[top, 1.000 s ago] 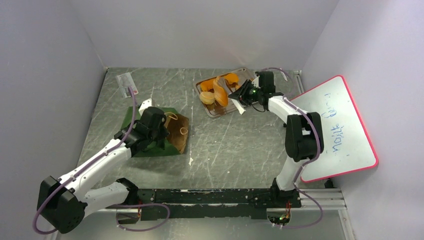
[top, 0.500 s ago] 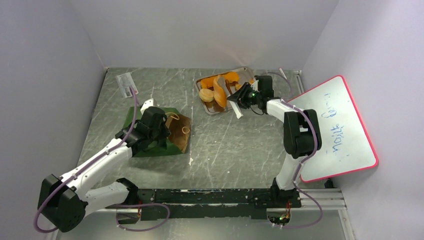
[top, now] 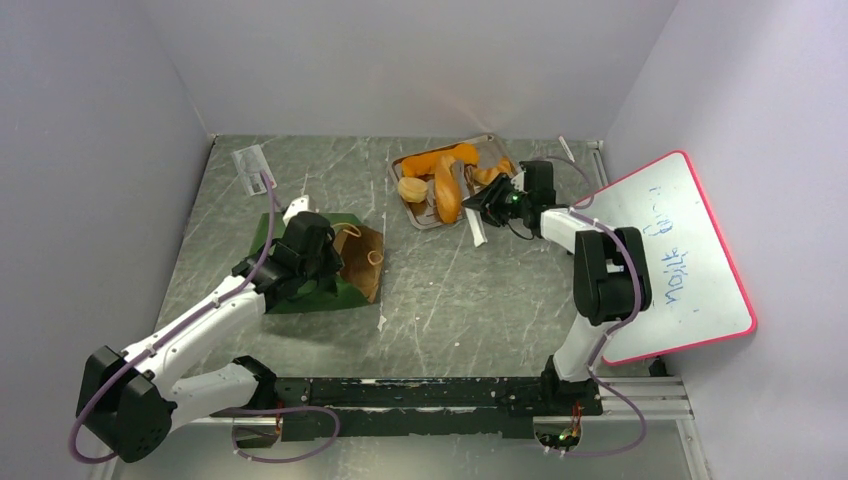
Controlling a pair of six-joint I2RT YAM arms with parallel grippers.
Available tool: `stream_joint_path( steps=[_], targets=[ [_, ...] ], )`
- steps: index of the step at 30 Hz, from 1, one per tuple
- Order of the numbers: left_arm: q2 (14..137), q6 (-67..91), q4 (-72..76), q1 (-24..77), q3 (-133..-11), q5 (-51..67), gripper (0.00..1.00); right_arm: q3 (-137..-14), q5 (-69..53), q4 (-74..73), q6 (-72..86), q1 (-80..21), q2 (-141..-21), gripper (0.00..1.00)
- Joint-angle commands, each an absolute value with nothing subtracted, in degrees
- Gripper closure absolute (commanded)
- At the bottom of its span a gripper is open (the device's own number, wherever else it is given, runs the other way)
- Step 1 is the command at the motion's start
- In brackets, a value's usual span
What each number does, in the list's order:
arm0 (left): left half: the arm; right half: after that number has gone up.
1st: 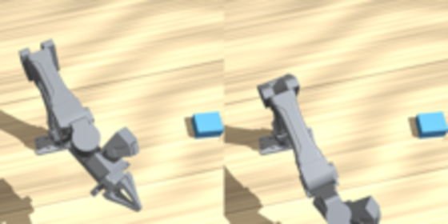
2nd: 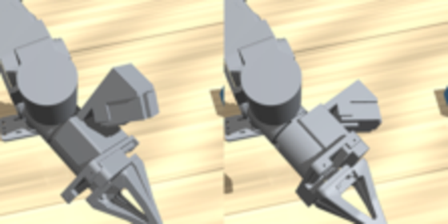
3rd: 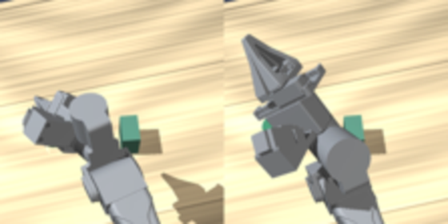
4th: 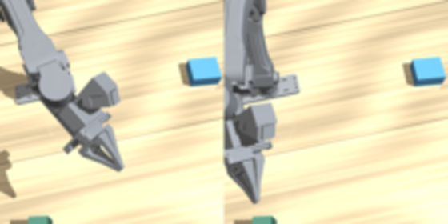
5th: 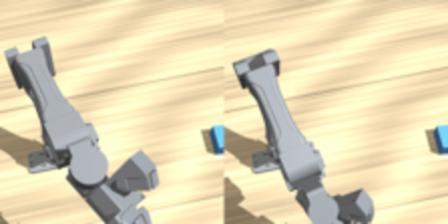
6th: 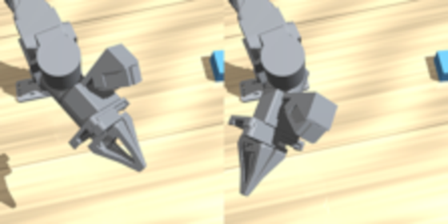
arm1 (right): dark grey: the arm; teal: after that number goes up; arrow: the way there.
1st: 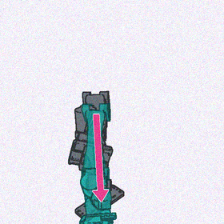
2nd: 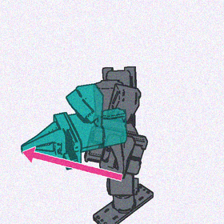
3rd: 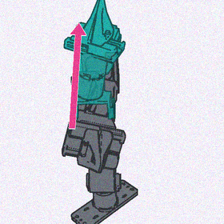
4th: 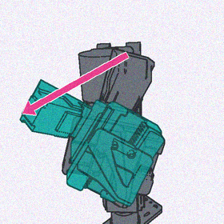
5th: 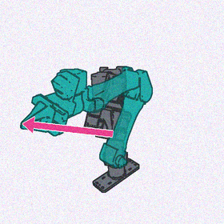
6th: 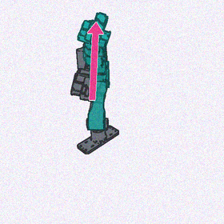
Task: Take the fake bread out of the paper bag
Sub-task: Place the fake bread in the container.
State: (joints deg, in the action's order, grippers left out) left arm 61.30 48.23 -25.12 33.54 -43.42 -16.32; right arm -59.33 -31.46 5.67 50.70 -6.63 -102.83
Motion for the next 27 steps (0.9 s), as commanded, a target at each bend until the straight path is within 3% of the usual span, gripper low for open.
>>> stream_joint_path(
  steps=[1,15,27],
  targets=[
    [61.7,47.8,-22.5,33.9,-43.1,-14.7,0.93,-59.5,-31.5,7.6,51.8,-5.2,-99.0,0.62],
    [60.5,47.5,-20.9,34.8,-41.9,-14.6,0.93,-58.4,-31.4,5.2,50.7,-4.8,-90.3,0.64],
    [56.1,45.7,-18.0,35.3,-37.6,-16.1,0.93,-53.5,-32.2,-12.9,42.6,-10.8,-68.3,0.67]
  ],
)
